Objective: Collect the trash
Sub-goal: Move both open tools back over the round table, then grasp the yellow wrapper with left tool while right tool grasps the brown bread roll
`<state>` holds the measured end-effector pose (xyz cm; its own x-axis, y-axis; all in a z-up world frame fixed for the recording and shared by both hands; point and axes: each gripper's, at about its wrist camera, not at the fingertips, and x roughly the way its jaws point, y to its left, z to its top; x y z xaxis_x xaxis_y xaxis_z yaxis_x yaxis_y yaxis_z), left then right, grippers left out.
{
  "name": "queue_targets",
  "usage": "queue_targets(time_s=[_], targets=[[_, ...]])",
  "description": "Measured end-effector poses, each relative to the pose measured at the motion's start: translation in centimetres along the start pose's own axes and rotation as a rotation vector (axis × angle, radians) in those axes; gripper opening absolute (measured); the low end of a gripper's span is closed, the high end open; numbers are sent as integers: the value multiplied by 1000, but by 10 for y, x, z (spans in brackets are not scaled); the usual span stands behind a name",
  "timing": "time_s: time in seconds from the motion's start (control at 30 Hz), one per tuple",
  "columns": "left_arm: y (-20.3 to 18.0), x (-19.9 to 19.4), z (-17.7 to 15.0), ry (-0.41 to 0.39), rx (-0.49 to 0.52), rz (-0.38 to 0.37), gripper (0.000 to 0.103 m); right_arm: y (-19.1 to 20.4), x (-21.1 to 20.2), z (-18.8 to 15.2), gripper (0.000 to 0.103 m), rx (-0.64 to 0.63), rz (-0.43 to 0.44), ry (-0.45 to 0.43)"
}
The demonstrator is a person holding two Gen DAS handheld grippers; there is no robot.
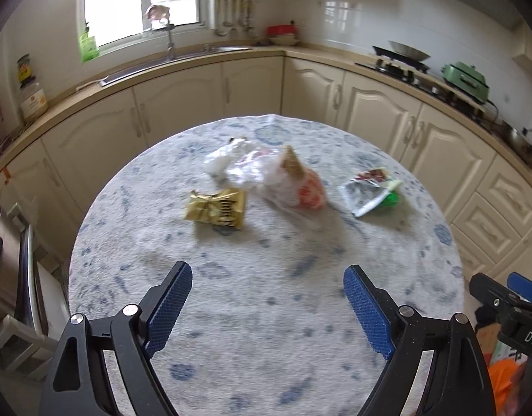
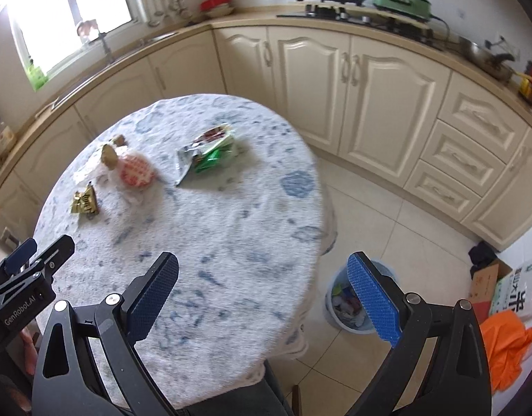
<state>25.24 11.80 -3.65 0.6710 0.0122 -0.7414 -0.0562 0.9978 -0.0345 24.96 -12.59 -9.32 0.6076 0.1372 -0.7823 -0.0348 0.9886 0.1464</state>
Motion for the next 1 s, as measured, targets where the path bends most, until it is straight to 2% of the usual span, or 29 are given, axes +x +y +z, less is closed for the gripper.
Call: queue_targets(time_s=[0.3,0.4,0.53,0.73,0.8,0.83,0.93,0.97,1.0], targets=[[40,39,24,51,-76,38,90,49,34,19,99,-103,40,45],[47,60,35,80,-87,43,91,63,48,28,99,-135,49,61],[49,94,51,118,-84,-3,93,81,71,42,99,-177,57,82],[61,154,67,203,-108,8,93,103,98,63,99,-222,87,93],[66,170,69,215,-122,8,93,111,104,72,99,-241,102,84],[68,173,71,188,-111,24,93,114,105,76,99,-244,112,77],[67,181,75,172,-62,26,78,122,110,86,99,-247,155,63],[66,182,75,156,-40,43,64,126,111,89,99,-253,177,58],[64,183,75,152,-27,58,64,130,112,91,99,-261,190,52]])
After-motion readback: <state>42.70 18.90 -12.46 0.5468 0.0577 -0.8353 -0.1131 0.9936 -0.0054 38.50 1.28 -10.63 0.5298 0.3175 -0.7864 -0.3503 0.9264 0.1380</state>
